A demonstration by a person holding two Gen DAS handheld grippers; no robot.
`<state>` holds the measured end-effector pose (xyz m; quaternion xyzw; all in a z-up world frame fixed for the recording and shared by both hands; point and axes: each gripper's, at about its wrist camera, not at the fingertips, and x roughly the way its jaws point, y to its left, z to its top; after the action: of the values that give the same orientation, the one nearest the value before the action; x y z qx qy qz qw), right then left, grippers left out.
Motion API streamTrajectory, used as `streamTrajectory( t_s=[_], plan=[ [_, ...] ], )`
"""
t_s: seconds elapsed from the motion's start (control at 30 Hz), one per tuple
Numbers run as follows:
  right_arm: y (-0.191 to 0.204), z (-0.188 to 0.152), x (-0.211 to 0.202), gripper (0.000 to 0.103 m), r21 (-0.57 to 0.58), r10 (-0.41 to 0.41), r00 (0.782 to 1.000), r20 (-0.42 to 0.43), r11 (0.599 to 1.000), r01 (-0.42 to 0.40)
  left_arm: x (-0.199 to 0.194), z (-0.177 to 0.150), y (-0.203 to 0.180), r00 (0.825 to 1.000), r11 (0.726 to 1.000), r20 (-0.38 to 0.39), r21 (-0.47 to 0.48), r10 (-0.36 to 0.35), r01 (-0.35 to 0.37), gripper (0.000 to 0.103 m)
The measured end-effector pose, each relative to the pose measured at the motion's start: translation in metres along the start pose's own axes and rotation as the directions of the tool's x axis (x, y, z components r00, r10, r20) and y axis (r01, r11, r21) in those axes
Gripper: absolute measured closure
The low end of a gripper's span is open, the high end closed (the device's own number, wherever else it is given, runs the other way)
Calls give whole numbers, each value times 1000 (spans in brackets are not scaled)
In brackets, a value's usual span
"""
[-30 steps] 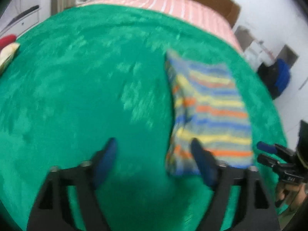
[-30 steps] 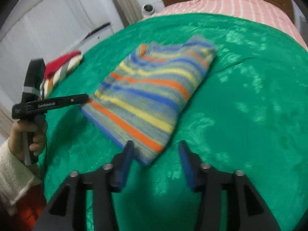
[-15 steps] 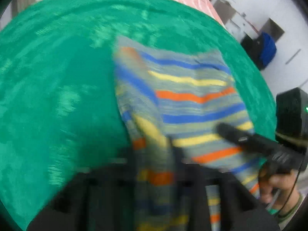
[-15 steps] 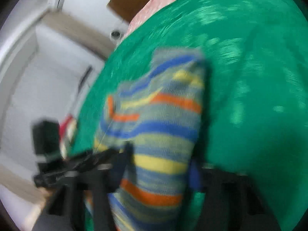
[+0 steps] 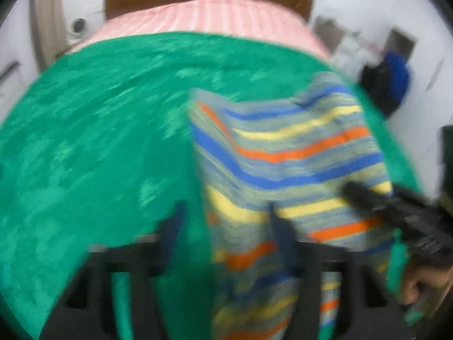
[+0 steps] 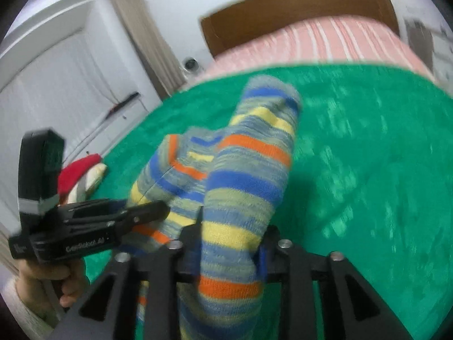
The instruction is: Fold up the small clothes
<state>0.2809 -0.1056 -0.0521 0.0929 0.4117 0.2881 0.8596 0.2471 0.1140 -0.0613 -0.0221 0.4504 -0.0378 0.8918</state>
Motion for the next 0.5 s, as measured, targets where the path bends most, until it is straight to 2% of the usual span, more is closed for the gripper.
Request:
streamTrajectory(
  t_s=[0.03,0.1,0.13,0.2,0.23,0.3,0.37,0.4,0.47,0.5],
  plan=[
    [-14,-9,0,36,21,-40,998,-39,999,40,-3,-14,1,998,998,17,14,60,-61,22],
    [-27,-26,-12,13,16,-91,994,-52,996,92,-17,-39,-1,993,994,60,37,98,-100,22],
    [-33,-38,-21,12,1,-115,992,-46,993,115,-31,-53,-4,989,992,95,44,115,-119,20],
    [-38,-67,-53,11,-58,-186,982,-34,981,184,-61,-75,-11,974,987,177,48,145,-156,8],
    [-36,-78,-69,11,-84,-213,977,-20,974,211,-85,-89,-19,954,982,247,34,170,-184,1],
    [-26,-96,-108,11,-140,-267,962,60,952,273,-119,-102,-31,916,975,345,6,205,-221,0],
    [-12,-106,-154,10,-182,-312,931,189,921,345,-147,-110,-44,876,961,403,-39,267,-275,0],
    [-1,-112,-176,0,-187,-328,909,258,906,380,-162,-110,-52,856,951,419,-72,302,-300,0],
    [16,-125,-216,0,-146,-358,853,380,887,438,-180,-113,-65,839,937,420,-107,346,-332,0],
    [20,-130,-226,0,-128,-339,854,395,900,417,-188,-112,-69,841,938,418,-112,344,-328,0]
  ],
)
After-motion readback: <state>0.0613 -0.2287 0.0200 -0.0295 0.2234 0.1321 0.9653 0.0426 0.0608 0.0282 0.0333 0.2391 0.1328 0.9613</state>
